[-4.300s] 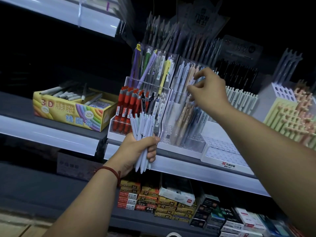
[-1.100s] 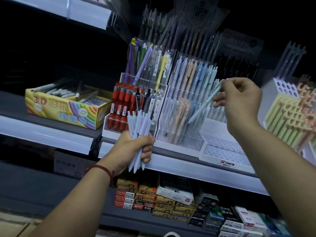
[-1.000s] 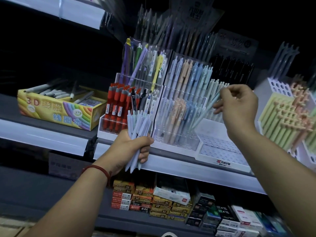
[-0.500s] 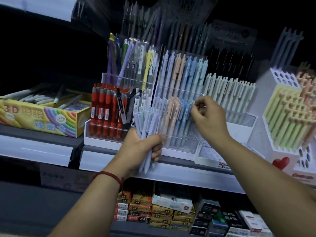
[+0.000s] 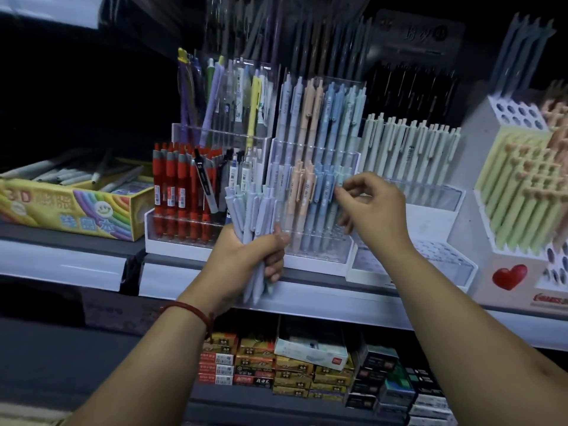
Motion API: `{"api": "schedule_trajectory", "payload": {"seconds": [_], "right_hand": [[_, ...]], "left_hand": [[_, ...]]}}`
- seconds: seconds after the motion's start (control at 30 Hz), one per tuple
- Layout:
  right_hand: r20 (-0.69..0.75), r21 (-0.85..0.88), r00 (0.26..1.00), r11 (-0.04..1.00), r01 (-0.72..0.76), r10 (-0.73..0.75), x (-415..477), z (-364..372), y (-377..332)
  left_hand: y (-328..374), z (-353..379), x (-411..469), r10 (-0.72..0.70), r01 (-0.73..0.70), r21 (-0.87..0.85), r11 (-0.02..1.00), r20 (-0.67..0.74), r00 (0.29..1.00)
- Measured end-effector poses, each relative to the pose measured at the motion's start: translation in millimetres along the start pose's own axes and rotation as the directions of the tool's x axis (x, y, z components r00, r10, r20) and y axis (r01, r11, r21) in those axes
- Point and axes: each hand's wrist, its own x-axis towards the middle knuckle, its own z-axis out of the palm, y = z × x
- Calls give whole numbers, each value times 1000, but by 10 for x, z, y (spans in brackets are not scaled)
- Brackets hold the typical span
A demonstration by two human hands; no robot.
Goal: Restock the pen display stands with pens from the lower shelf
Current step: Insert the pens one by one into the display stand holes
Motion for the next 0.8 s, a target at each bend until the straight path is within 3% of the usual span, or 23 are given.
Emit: {"api": "schedule_trajectory", "payload": {"seconds": [0.37,0.6,0.8], "right_hand": [[61,112,994,989,-100,94,6,-43,41],[82,351,975,910,-222,206,45,-104,17],[110,463,988,874,-146,107,-21,-164,15]], "left_hand": [[-18,65,-21,-22,24,35,999,-58,998],[-20,151,-6,-49,59,84,995,-116,992],[-34,183,-20,-67,74,171,982,-47,997]]}}
